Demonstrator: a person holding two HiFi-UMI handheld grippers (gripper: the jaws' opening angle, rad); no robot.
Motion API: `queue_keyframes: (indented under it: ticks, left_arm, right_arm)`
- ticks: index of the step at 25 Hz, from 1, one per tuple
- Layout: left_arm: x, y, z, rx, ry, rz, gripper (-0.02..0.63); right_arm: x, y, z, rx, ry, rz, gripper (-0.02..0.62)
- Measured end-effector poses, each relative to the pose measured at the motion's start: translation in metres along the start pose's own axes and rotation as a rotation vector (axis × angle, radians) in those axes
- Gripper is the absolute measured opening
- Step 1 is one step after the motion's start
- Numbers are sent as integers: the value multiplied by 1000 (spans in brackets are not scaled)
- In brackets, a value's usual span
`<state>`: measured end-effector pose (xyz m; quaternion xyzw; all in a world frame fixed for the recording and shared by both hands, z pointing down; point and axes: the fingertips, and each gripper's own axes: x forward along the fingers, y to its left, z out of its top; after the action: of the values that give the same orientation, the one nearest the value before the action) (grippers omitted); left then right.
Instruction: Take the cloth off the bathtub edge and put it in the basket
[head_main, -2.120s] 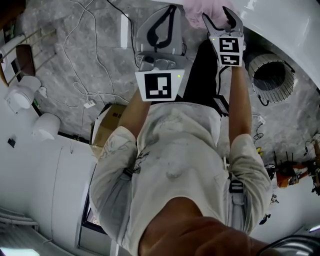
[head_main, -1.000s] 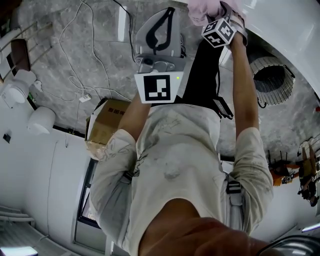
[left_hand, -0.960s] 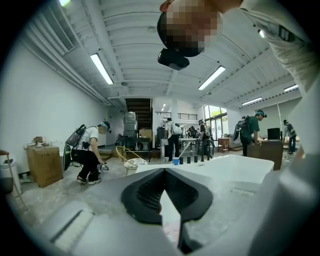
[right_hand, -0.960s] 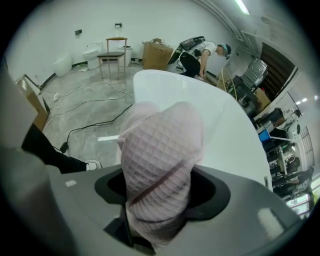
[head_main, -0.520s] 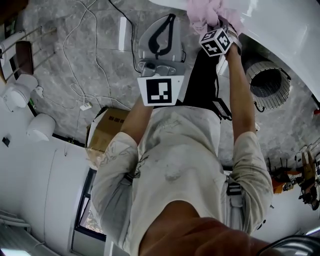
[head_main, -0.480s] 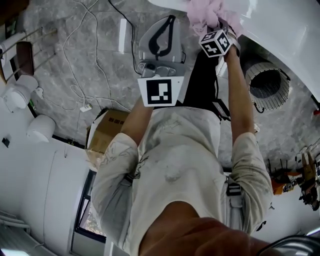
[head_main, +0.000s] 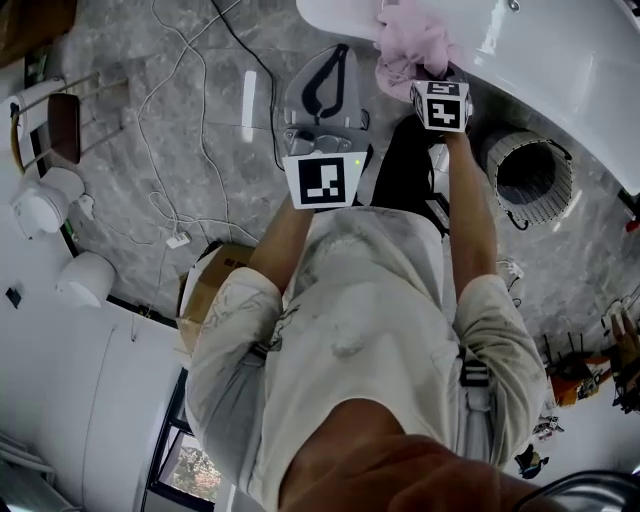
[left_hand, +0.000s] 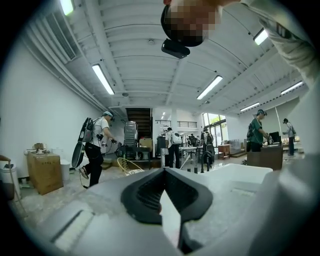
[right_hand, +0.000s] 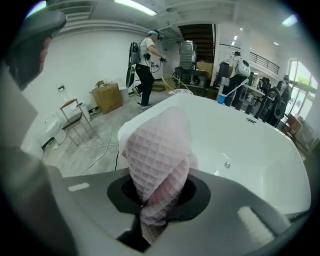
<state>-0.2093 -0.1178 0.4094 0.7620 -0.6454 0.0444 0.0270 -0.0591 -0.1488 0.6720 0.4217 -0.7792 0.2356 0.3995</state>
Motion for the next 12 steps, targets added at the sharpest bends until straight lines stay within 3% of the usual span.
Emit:
queue_keyframes:
  ticks: [12]
  left_arm:
    - [-19,-8,69,22,-133,-48,2]
  right_arm:
    - [-134,-4,65,127,-335,-90,81]
